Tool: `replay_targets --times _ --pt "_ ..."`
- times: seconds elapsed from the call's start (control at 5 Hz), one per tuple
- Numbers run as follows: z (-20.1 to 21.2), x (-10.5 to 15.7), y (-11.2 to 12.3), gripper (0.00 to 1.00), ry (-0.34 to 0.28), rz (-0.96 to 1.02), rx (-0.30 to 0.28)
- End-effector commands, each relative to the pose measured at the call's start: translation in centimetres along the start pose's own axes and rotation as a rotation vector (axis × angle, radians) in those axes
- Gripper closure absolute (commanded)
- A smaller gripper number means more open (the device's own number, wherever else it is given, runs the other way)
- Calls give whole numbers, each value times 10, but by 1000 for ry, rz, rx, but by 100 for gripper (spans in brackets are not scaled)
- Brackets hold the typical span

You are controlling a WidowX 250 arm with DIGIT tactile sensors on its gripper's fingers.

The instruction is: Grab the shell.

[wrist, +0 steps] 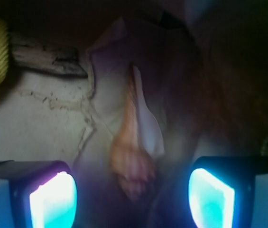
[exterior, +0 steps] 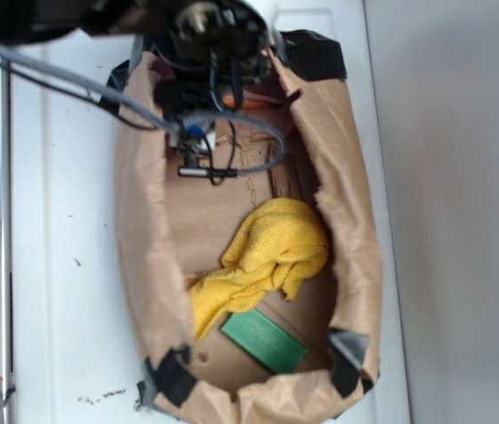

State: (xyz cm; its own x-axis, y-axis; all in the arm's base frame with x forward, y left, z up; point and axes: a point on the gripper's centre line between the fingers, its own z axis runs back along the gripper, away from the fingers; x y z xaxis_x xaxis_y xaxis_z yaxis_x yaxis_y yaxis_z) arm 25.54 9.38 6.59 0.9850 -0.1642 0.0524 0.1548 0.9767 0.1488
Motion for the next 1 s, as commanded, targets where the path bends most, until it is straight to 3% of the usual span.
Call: replay_targets --times 0.0,0.2,0.6,0.8 --pt "-13 23 -19 0 -24 -39 69" --pt "-15 24 -19 0 -43 -67 56" --pt "7 2 -5 0 -95 -63 -59" --pt "23 -9 -12 0 -134 -93 -104"
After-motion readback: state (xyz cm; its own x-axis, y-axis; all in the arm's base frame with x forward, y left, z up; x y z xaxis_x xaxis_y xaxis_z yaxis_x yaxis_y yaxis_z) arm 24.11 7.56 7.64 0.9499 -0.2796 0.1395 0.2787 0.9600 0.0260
